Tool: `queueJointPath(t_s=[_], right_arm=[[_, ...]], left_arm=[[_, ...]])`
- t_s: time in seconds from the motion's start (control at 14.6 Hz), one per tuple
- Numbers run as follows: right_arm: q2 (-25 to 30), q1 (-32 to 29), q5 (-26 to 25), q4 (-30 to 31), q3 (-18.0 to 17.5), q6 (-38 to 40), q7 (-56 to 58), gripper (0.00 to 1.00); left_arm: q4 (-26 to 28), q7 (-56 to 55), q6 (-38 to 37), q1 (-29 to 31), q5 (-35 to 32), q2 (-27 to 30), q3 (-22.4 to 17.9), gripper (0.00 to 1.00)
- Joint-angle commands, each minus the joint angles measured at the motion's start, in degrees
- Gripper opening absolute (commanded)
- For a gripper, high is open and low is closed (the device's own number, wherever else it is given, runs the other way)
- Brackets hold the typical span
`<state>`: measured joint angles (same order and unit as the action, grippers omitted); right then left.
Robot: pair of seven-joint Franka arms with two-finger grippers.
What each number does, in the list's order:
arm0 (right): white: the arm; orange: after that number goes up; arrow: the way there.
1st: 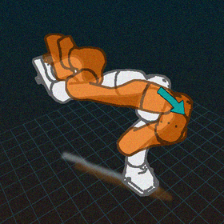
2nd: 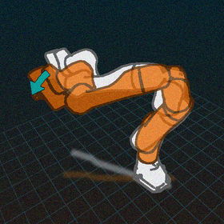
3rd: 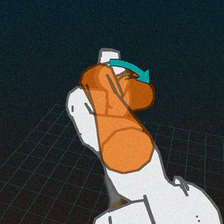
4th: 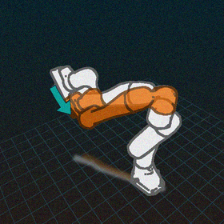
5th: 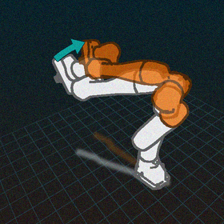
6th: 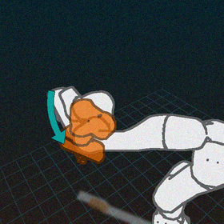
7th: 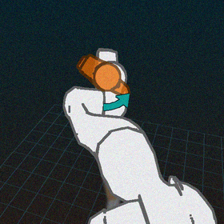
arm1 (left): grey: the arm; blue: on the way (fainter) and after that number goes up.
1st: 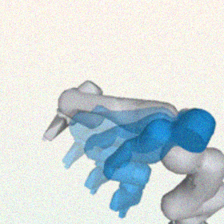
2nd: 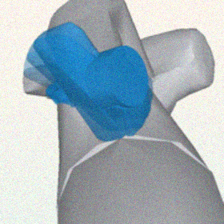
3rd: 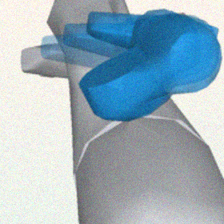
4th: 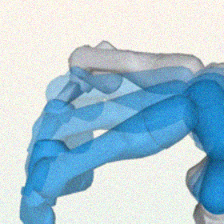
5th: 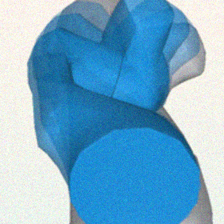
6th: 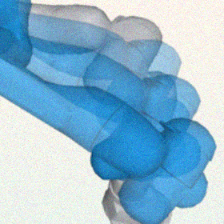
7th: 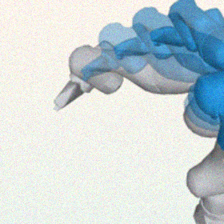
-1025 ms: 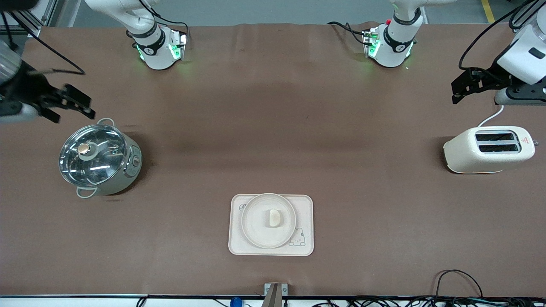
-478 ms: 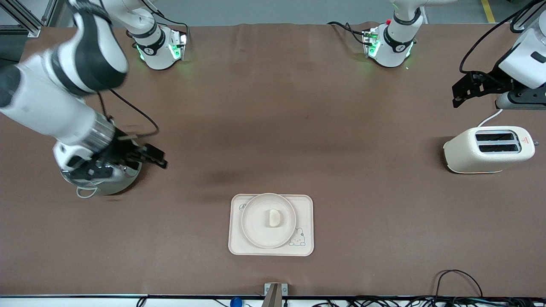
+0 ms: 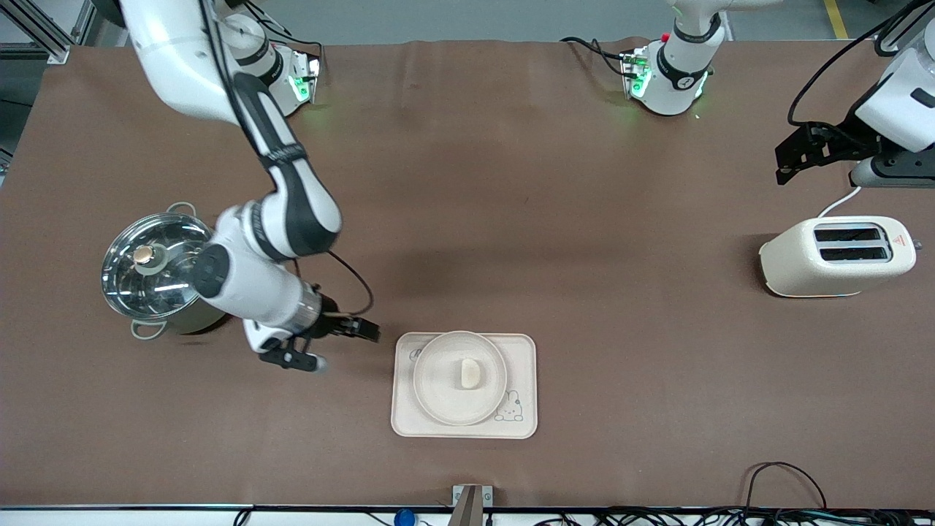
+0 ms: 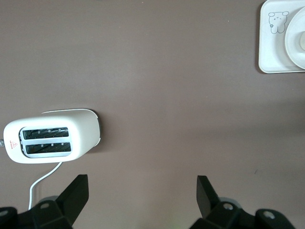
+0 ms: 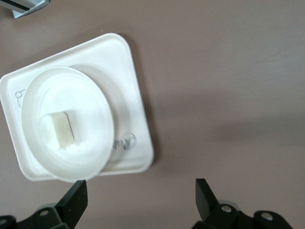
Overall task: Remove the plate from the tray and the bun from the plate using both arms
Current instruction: 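Reach the right gripper past the steel pot to the white plate rim, then lower the right gripper and close it on the plate rim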
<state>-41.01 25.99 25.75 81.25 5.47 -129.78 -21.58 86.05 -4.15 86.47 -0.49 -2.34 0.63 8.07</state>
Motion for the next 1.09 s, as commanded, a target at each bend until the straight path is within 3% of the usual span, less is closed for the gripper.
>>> queueJointPath(t_s=[0.0,0.14,0.27,0.61,1.02], right_arm=[[-11.43,1.34,0.88,-14.34,0.51,1.37,-5.3,1.0],[-15.66,2.22,0.79,-18.31,0.51,0.85,-6.36,1.0],[-17.52,2.84,0.79,-19.02,0.59,-1.69,-7.07,0.93],[-20.24,2.75,0.71,-21.04,0.68,-2.06,-6.72,0.61],[-21.3,3.28,0.62,-21.84,0.59,-3.55,-6.63,0.51]], left_arm=[[-1.23,0.98,-1.04,0.22,-1.26,-0.28,-0.07,1.0],[-1.15,0.98,-1.04,0.22,-1.26,-0.2,-0.07,1.0],[-1.15,0.98,-1.04,0.22,-1.26,-0.28,-0.07,1.0],[-1.15,1.07,-1.04,0.22,-1.18,-0.11,-0.07,1.0],[-1.06,1.07,-1.04,0.22,-1.18,-0.28,-0.07,1.0]])
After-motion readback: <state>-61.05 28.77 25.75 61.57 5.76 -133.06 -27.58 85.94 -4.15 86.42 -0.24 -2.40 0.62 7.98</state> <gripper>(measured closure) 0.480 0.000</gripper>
